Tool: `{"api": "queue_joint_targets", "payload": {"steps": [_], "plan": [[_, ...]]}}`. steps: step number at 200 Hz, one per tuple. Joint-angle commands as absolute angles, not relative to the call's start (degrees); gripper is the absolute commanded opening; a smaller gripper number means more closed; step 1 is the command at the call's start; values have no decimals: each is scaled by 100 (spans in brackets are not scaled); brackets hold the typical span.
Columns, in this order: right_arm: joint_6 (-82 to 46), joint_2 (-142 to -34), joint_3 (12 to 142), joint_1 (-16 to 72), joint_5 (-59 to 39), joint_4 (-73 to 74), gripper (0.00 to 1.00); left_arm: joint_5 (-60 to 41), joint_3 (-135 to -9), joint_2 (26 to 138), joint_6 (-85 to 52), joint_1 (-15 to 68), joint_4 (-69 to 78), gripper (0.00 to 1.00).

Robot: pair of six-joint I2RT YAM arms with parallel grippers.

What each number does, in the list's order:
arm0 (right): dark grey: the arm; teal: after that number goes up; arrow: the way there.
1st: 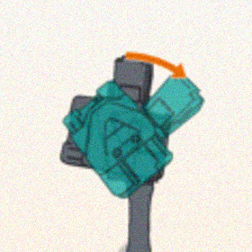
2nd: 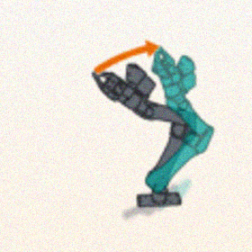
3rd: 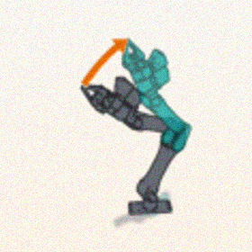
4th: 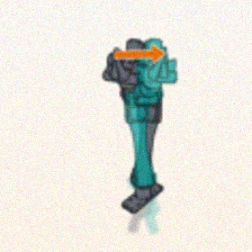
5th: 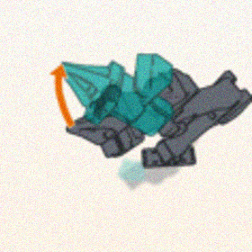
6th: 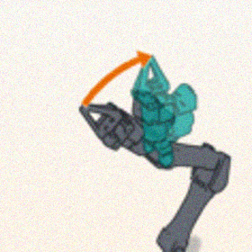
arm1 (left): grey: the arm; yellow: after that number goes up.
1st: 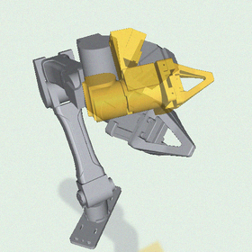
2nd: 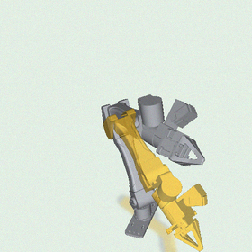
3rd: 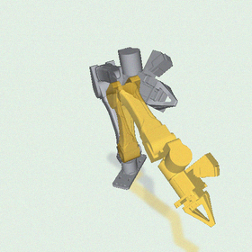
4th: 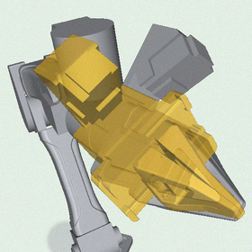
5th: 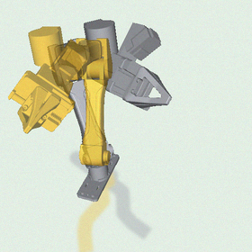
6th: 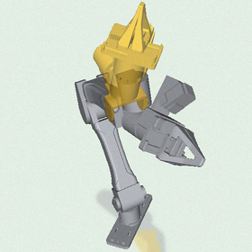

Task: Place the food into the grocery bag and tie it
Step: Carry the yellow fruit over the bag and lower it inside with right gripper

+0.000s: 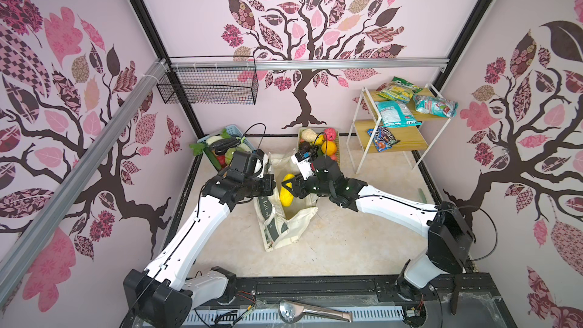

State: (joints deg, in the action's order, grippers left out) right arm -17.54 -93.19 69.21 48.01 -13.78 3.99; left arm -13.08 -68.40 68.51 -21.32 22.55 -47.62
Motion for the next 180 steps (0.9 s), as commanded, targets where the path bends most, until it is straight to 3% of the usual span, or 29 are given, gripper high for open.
{"api": "queue_joint_targets", "payload": {"steps": [1,99,180], "plan": [[-1681,-9537,6850,4861,-1591,338,48,-1584,-7183,6744,-1939,2326,-4571,0],[-1664,-10259,6931,5184,-1793,249,49,-2342,-7195,6582,-1846,2434,-4316,0],[-2099,-10828,6664,5192,-1289,686,54,-2662,-6907,6452,-2128,2436,-3788,0]]}}
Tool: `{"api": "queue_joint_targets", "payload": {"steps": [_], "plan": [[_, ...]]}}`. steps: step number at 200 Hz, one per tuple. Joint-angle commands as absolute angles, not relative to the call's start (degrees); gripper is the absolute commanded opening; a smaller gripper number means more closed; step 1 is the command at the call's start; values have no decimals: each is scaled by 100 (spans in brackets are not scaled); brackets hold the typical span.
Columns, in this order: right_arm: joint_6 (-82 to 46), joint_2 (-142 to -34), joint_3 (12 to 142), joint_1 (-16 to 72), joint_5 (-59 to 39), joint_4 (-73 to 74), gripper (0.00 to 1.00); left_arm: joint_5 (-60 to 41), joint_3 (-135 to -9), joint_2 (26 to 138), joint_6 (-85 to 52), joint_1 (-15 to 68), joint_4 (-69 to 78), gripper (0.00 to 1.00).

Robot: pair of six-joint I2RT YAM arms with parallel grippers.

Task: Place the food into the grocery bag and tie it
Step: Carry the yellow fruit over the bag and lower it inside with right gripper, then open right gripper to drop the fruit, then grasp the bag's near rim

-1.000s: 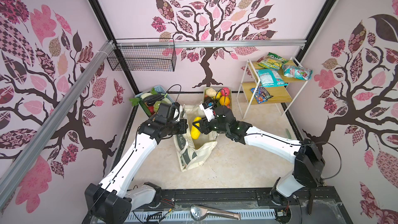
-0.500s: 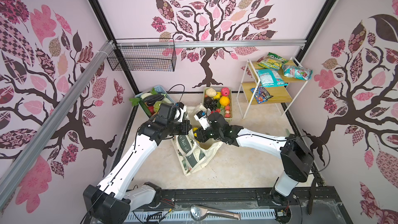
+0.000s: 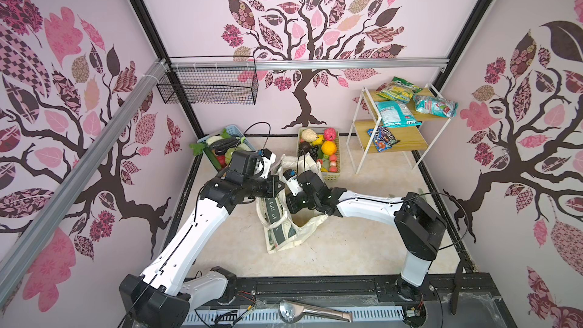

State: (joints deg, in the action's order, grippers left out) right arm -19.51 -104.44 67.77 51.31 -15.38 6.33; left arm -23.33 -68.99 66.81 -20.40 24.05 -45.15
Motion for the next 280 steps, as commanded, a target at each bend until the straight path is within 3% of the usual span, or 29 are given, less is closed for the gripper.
{"api": "queue_joint_targets", "payload": {"steps": [1,48,101,206,280], "plan": [[-2100,-10837,6663,5189,-1286,681,54,-2663,-6899,6456,-2132,2436,-3779,0],[-2084,-10802,6681,5186,-1146,501,74,-2296,-6577,6200,-2237,2421,-3690,0],[-2048,-10098,6740,5148,-704,29,83,-2093,-6433,6126,-2259,2260,-3713,0],[-1941,-7933,6714,4279,-379,-1097,85,-2047,-6600,6309,-2171,2099,-3798,0],[-1789,-7628,6406,3814,193,-1783,79,-2169,-6725,6346,-2195,2101,-3788,0]]}}
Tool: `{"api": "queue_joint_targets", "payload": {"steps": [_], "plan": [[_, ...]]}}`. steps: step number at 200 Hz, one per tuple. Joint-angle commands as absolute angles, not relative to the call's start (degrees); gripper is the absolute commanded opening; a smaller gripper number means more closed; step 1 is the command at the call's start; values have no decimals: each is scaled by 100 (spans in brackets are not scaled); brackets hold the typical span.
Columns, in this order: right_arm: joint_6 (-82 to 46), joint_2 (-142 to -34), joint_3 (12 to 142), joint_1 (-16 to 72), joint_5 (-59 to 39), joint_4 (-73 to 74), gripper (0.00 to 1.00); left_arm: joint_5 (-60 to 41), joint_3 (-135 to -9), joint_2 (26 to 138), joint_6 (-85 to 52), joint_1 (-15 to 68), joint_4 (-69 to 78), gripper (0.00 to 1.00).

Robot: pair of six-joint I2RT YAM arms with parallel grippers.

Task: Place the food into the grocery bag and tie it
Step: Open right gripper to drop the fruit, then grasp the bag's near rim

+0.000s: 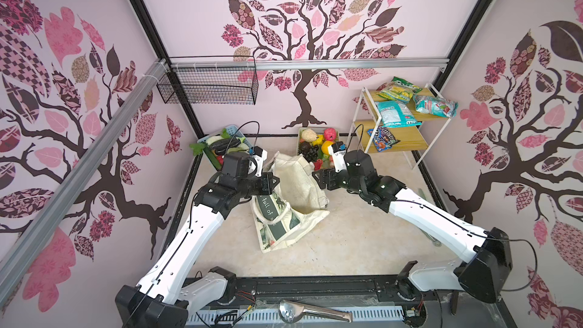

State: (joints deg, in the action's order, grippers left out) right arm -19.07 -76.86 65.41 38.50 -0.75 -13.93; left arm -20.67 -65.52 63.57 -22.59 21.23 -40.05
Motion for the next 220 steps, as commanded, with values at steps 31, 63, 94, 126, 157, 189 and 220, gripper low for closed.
{"api": "queue_joint_targets", "payload": {"steps": [31,63,94,126,157,189,220], "plan": [[-1752,-8002,6150,3813,57,-1665,73,-2180,-6731,6388,-2159,2096,-3814,0],[-1734,-8309,6091,3813,-96,-1470,66,-2188,-6677,6358,-2149,2100,-3794,0],[-1864,-8447,5934,3805,-470,-1129,57,-2197,-6617,6356,-2160,2101,-3744,0],[-2004,-8601,5840,3811,-763,-965,37,-2131,-6596,6332,-2140,2098,-3834,0],[-1920,-8521,6019,3813,-704,-1074,21,-2028,-6636,6327,-2151,2075,-3801,0],[-1857,-8181,6082,3811,-620,-1288,10,-1996,-6609,6331,-2230,2031,-3743,0],[-1877,-7712,5996,3808,-454,-1557,0,-1991,-6685,6461,-2259,2018,-3822,0]]}}
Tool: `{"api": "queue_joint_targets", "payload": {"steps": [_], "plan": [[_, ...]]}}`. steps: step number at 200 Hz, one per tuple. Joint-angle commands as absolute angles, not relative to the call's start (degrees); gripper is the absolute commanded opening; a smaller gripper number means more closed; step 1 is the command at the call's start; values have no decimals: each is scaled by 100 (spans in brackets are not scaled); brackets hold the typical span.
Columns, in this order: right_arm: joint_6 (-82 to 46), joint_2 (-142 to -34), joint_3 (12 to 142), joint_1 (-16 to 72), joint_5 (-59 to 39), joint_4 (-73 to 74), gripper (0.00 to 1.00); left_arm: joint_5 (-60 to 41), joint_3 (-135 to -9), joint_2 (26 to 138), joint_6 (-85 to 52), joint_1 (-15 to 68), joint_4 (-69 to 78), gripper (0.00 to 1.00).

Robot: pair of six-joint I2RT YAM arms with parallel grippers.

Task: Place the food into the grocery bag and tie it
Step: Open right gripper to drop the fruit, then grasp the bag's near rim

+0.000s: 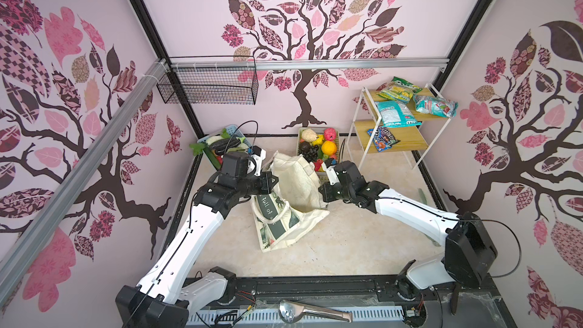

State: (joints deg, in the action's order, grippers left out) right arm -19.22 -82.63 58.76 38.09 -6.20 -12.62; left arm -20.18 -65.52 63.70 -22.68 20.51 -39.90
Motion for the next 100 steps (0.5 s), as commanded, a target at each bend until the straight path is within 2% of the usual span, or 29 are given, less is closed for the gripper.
{"api": "queue_joint_targets", "payload": {"steps": [1,33,81,100], "plan": [[-1879,-7697,5995,3802,-447,-1565,0,-1993,-6687,6461,-2259,2020,-3827,0],[-1895,-7386,6134,3809,-383,-1934,0,-1960,-6664,6530,-2319,2022,-3764,0],[-1597,-7352,6706,3800,237,-2894,0,-1901,-6543,6879,-2455,2077,-3690,0],[-1542,-7418,6748,3787,306,-2944,0,-1866,-6537,6895,-2579,2068,-3634,22]]}}
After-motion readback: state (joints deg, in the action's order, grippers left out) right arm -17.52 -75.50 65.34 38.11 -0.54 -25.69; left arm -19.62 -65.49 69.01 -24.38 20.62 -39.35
